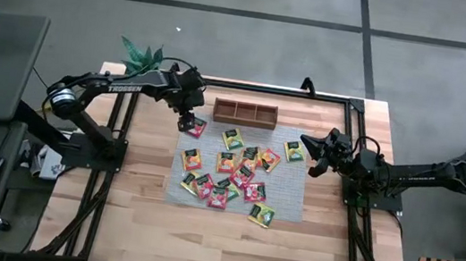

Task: Pick & Place Tea
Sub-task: Put the red tea bag into the left section of the wooden organizer

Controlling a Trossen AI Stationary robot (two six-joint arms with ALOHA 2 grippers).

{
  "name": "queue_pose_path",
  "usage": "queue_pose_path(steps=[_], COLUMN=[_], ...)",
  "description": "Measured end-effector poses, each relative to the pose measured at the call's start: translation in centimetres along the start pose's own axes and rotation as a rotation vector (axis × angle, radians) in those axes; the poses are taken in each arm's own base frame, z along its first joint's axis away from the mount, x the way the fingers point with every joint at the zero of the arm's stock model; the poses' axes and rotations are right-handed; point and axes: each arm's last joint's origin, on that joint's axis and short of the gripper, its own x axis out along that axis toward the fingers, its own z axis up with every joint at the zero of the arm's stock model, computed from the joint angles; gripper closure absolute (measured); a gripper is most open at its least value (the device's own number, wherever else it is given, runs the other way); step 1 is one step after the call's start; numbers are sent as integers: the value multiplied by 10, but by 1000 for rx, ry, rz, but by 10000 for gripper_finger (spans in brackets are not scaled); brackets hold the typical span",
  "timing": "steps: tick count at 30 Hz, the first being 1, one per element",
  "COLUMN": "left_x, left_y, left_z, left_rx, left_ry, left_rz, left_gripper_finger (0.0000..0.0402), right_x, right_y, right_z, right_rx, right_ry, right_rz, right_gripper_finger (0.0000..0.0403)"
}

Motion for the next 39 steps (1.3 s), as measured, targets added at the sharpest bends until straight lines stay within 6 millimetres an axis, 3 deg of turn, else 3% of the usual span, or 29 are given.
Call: queue_pose_path(steps=[9, 20, 39], left_x=[14, 44, 55], left_y=[3, 7, 11], left_z=[8, 8, 8], left_rx=[169, 165, 139], left_ry=[47, 122, 124], left_rz=[-37, -7, -2], left_gripper_finger=[188, 188, 189], right_x=[0, 0, 0], right_y=[0, 0, 0], right_z=[0, 0, 0], right_rx=[0, 0, 0], right_ry=[0, 0, 0], right_rz=[0, 0, 0], right_gripper_finger=[402, 402, 402])
